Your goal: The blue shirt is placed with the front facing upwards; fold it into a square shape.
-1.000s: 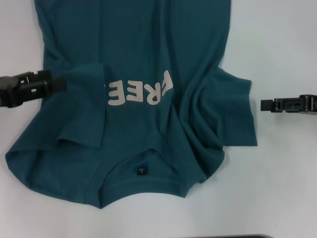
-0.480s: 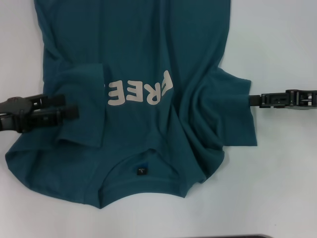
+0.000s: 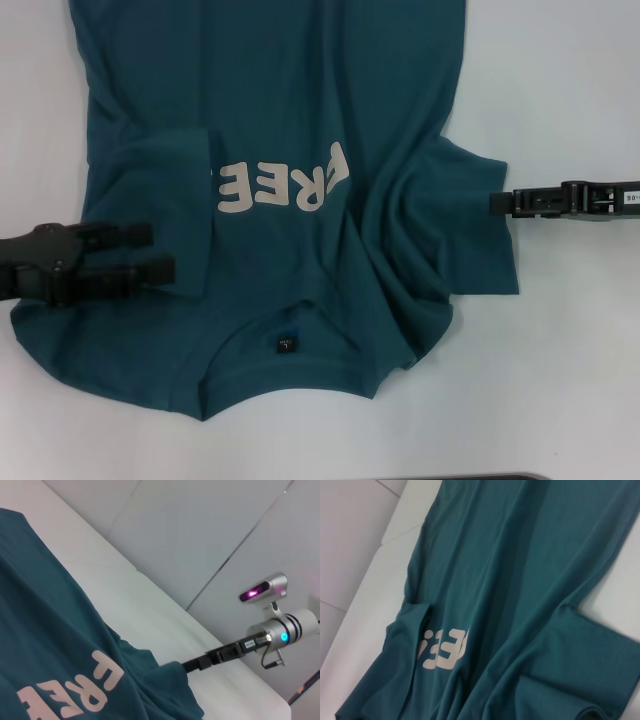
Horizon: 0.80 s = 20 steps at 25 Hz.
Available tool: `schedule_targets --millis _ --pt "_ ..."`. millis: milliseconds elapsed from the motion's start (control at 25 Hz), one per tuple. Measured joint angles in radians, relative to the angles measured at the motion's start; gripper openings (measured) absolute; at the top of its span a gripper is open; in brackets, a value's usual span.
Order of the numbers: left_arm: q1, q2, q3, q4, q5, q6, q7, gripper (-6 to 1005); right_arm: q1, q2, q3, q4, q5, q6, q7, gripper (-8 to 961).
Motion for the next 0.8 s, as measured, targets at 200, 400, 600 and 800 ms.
schedule_targets --millis 200,400,600,800 --pt "-0.002 0.000 0.020 0.000 0.006 0.000 0.001 901 0.010 0.007 -0.014 0.019 0.000 0.030 -0.003 645" --pt "-0.004 0.001 0.020 0.001 0.008 0.000 0.001 901 0.018 0.016 -0.039 0.026 0.000 0.048 -0.003 630" --pt "-0.005 0.001 0.020 0.009 0.009 -0.001 0.003 900 0.019 0.022 -0.051 0.020 0.002 0.060 -0.014 616" --pt "-0.005 0.001 0.020 0.010 0.009 -0.001 0.003 900 0.019 0.022 -0.044 0.018 0.007 0.057 -0.028 494"
